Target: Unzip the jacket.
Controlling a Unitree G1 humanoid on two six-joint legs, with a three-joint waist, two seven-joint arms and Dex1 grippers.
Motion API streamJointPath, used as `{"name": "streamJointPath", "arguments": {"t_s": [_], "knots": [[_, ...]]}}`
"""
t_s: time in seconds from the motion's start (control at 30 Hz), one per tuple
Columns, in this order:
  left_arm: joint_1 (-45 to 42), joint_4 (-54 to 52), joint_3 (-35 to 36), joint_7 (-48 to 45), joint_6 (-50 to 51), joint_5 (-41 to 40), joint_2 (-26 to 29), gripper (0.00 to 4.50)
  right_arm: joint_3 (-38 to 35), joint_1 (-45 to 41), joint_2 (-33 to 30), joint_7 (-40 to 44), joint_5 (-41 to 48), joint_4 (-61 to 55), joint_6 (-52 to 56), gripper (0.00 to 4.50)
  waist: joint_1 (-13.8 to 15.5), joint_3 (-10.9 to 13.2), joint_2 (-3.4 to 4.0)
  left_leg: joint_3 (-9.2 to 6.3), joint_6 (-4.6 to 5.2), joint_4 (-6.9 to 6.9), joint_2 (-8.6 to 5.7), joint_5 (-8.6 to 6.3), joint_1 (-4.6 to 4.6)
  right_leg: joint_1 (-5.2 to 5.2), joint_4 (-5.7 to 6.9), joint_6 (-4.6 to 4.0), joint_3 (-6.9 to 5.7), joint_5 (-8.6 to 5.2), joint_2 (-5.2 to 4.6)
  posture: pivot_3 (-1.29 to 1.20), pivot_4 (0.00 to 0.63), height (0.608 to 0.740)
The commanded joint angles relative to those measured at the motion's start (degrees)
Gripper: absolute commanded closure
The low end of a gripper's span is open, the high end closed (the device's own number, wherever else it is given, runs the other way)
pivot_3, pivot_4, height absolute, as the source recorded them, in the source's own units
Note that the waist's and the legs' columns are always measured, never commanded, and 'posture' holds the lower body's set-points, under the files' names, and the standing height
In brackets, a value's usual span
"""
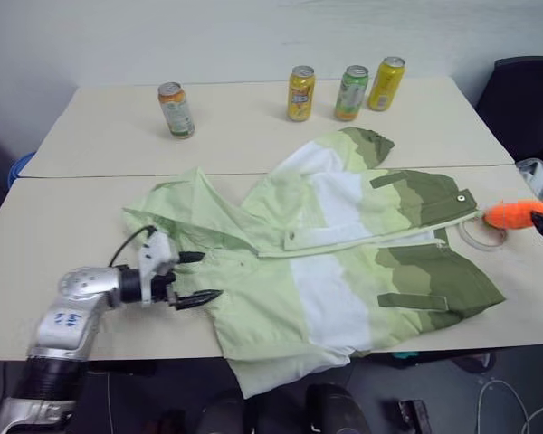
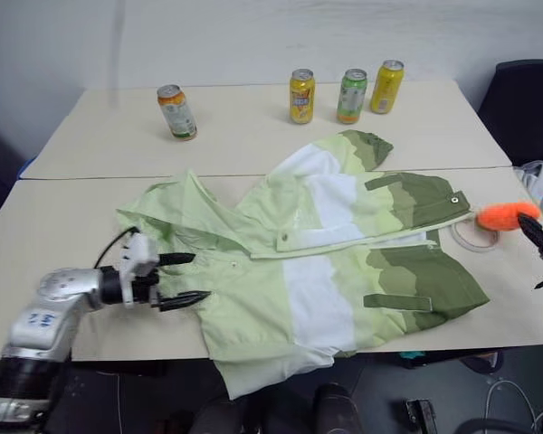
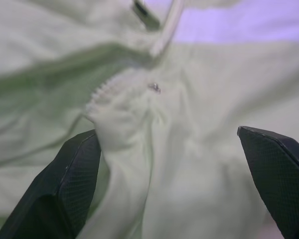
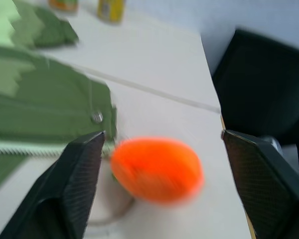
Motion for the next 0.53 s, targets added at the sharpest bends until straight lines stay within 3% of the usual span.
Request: {"name": "streamJointPath", "arguments": {"t_s": [0.03,0.17,0.3,0.53], "knots": [[3.81,-3.85,6.01,0.35,2.75,-3.81,2.16,0.0,-2.96,0.92,2.55,0.4,9.0,-14.91,9.03,0.04,-0.16,0.02,0.04,-0.01,-0.01,0.0,0.01,0.0,0.02,0.0,0.01,0.0,0.0,0.0,0.02,0.0,0.15,0.74],[9.07,-4.37,9.96,0.0,0.82,-3.33,3.64,0.0,4.26,4.6,5.39,4.01,9.04,-31.59,11.71,0.04,0.33,0.07,0.05,-0.08,-0.07,-0.03,0.05,-0.02,0.03,-0.08,0.09,-0.1,-0.03,-0.05,0.02,0.0,0.15,0.74],[14.59,-2.89,11.89,-0.49,-6.61,-0.53,3.14,0.0,16.3,12.39,5.28,16.82,3.78,-42.32,4.7,0.04,0.83,0.09,-0.05,-0.08,-0.09,-0.15,0.04,-0.05,0.01,-0.12,0.03,-0.12,-0.04,-0.06,0.0,0.0,0.15,0.74],[19.93,-2.09,12.05,2.87,-14.6,3.0,0.52,0.0,19.76,16.66,7.93,24.65,2.09,-37.84,-4.77,0.04,2.02,0.16,-0.13,-0.09,0.24,-0.1,-0.27,-0.21,-0.04,-0.07,-0.25,-0.07,-0.06,-0.03,-0.37,0.0,0.15,0.74]]}}
